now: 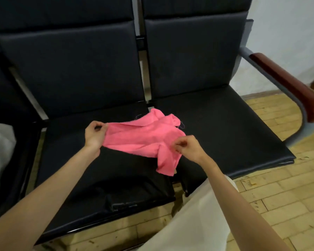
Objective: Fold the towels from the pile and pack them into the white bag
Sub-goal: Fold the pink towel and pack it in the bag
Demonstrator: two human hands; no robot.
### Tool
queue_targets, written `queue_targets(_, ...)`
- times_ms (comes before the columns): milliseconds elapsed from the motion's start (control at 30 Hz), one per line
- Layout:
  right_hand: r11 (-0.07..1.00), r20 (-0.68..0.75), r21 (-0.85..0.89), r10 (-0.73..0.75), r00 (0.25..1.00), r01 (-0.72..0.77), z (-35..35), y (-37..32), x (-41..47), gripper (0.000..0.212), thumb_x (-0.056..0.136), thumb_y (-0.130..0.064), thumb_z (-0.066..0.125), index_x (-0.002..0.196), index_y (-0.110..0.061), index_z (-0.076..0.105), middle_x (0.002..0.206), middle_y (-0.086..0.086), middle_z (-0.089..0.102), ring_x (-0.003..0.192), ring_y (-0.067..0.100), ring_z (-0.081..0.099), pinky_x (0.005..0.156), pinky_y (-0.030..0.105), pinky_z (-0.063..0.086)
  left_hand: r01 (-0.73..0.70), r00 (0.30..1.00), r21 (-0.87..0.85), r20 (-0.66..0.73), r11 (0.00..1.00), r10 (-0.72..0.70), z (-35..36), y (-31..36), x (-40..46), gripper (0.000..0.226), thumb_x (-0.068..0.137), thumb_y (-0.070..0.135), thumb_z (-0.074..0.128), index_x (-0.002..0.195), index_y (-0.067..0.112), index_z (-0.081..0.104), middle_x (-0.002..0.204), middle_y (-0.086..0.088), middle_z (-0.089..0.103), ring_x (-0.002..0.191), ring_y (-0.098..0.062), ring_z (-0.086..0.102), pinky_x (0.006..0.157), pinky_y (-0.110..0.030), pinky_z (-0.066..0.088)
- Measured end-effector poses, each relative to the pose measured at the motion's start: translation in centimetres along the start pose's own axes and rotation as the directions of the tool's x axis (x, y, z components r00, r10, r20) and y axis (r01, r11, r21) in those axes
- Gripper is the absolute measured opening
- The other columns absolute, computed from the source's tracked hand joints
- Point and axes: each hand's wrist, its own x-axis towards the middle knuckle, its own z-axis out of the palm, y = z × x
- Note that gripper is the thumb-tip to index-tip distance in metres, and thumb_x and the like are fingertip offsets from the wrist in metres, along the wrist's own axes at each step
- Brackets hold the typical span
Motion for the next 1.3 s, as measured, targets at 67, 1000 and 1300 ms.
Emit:
queue_targets(67,0.998,0.002,-0.023,0.067,0.998,-0.067,1.3,-0.4,0.2,0.03,0.083,0.009,0.057,0.068,-0.014,0.069,0.068,0.002,0.066,0.065,0.016,0.063,0.07,0.033,0.055,0.058,0.998,-0.005,-0.033,0.998,-0.058,-2.6,-1.8,-0.2,0.006,0.096,0.012,0.054,0.098,0.008,0.058,0.084,0.005,0.054,0.085,-0.013,0.053,0.076,-0.03,0.044)
queue_targets(1000,0.994,-0.1,-0.018,-0.111,0.989,0.109,14.5,-6.9,-0.8,0.012,0.089,0.004,0.045,0.087,-0.002,0.055,0.074,0.005,0.053,0.063,0.011,0.046,0.061,0.019,0.039,0.092,0.994,0.219,-0.084,0.971,-0.075,-17.5,-15.6,-1.2,0.006,0.091,0.005,0.059,0.087,0.009,0.058,0.084,-0.002,0.056,0.087,-0.019,0.051,0.075,-0.024,0.039)
queue_targets(1300,0.999,-0.03,0.013,-0.05,0.998,0.05,17.4,-6.0,0.3,0.01,0.079,-0.01,0.075,0.086,-0.008,0.067,0.071,-0.004,0.06,0.06,0.003,0.052,0.056,0.006,0.04,0.041,0.999,0.748,-0.04,0.662,-0.016,-18.9,-16.1,-0.1,0.028,0.082,0.004,0.056,0.109,0.002,0.06,0.114,-0.025,0.056,0.103,-0.043,0.055,0.089,-0.042,0.045)
